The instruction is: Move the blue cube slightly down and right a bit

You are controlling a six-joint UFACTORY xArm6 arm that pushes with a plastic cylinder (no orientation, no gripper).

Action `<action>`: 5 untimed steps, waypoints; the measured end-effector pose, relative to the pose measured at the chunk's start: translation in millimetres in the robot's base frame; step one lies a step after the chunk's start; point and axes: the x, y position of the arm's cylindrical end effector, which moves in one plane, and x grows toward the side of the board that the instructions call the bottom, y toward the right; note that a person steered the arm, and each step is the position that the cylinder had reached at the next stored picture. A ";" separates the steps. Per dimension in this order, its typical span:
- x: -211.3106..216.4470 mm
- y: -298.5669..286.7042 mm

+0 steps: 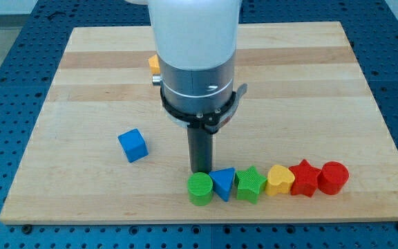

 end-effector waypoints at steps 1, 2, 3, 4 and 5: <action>-41.4 -4.7; -68.6 -37.3; -63.9 -80.6; -61.1 -115.9; -55.1 -126.5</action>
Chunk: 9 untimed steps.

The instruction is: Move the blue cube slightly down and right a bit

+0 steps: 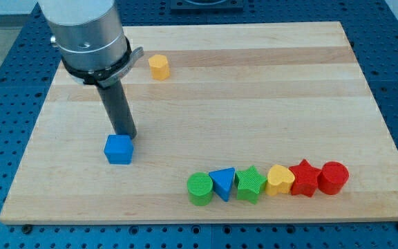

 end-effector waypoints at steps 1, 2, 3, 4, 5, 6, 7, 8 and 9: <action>14.5 0.0; 23.0 -0.7; 25.6 -16.0; 26.0 -42.9; 38.0 -43.7; 40.8 -24.2; 43.2 -14.0; 45.4 -33.4; 59.4 -47.1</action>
